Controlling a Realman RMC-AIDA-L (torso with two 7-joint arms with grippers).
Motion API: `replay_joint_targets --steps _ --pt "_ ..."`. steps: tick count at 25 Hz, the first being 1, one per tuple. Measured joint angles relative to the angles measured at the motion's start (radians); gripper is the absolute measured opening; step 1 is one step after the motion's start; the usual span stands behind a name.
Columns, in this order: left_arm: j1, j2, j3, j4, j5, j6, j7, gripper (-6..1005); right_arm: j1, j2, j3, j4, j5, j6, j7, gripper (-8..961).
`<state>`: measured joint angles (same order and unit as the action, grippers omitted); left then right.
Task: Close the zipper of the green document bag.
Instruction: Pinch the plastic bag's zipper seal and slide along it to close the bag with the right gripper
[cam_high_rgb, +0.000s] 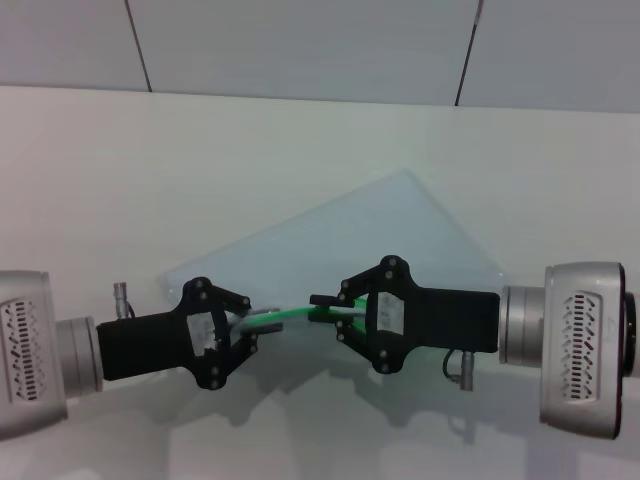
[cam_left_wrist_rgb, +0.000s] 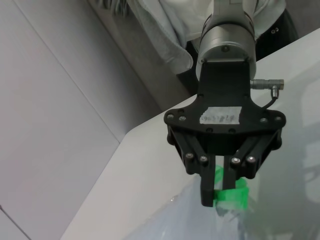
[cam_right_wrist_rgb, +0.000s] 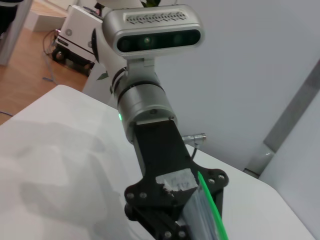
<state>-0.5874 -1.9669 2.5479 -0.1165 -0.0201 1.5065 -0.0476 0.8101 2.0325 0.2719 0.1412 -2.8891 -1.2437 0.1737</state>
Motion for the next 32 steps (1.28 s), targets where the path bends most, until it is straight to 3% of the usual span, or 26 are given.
replay_joint_targets --steps 21,32 --pt "0.026 0.025 -0.012 0.0 -0.037 0.057 0.009 55 -0.059 0.0 0.027 -0.022 0.005 0.029 0.012 74" --pt "0.034 0.027 -0.012 -0.005 -0.041 0.09 0.01 55 -0.103 -0.003 0.054 -0.072 0.066 0.043 0.012 73"
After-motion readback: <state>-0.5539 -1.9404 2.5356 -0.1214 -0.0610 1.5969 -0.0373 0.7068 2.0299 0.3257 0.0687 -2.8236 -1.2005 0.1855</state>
